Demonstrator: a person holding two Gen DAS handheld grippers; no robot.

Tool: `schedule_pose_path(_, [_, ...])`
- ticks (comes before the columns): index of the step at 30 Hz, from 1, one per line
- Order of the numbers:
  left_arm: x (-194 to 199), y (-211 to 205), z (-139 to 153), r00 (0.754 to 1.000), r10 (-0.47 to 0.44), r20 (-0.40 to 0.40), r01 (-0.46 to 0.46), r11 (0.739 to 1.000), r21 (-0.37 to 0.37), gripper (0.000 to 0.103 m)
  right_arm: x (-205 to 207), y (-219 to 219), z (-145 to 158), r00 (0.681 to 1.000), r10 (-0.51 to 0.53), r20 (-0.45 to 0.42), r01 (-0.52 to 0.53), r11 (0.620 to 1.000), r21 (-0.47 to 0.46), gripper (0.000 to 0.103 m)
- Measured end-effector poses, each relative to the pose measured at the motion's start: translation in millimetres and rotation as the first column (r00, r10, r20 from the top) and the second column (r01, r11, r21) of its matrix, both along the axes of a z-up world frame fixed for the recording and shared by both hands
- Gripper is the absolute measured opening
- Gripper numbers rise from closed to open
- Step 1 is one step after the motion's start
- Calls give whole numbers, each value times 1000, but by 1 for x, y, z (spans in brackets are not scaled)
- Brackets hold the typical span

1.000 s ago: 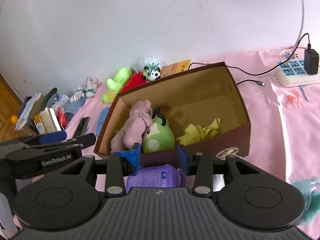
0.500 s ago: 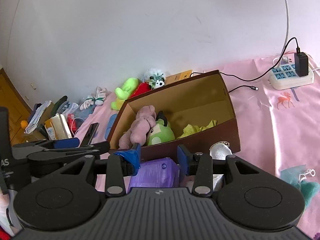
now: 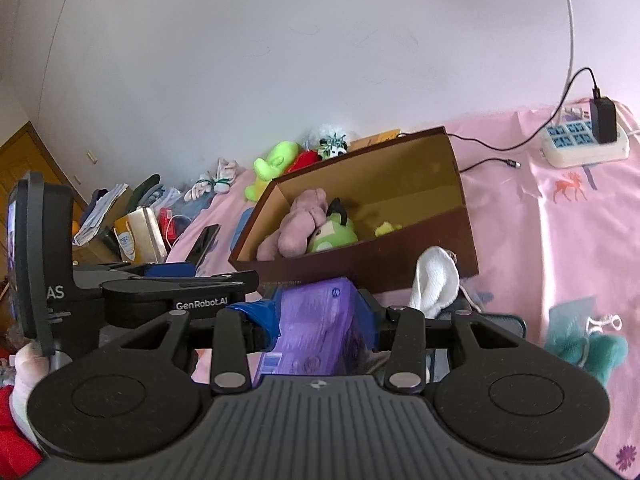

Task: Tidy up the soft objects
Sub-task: 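Withdraw both tools from the box toward the remaining soft items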

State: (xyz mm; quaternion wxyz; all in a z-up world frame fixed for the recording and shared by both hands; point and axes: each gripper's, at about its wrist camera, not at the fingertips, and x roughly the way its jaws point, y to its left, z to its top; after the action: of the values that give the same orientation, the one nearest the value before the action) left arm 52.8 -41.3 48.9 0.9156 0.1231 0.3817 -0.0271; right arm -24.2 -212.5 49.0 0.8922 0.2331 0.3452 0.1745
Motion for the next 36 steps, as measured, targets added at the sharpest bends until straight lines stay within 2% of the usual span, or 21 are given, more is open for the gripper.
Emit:
schedule_pose_path(18, [-27,-22,-23,998,14,-59,-13,1000,13,72,-38,-23,-19,999,17,-51,-15,999,46,25])
schedule_pose_path(31, [-46,-15,-52,991,-26,-132,18,998,-58,72,-60,-44,-46,991,-27,-131,32,999,40,25])
schedule_pose_path(36, [-58,-19,-60,985,-111,-130,97,989,-109,72,-66,-52,-57,986,-49,-158,52,998,17,25])
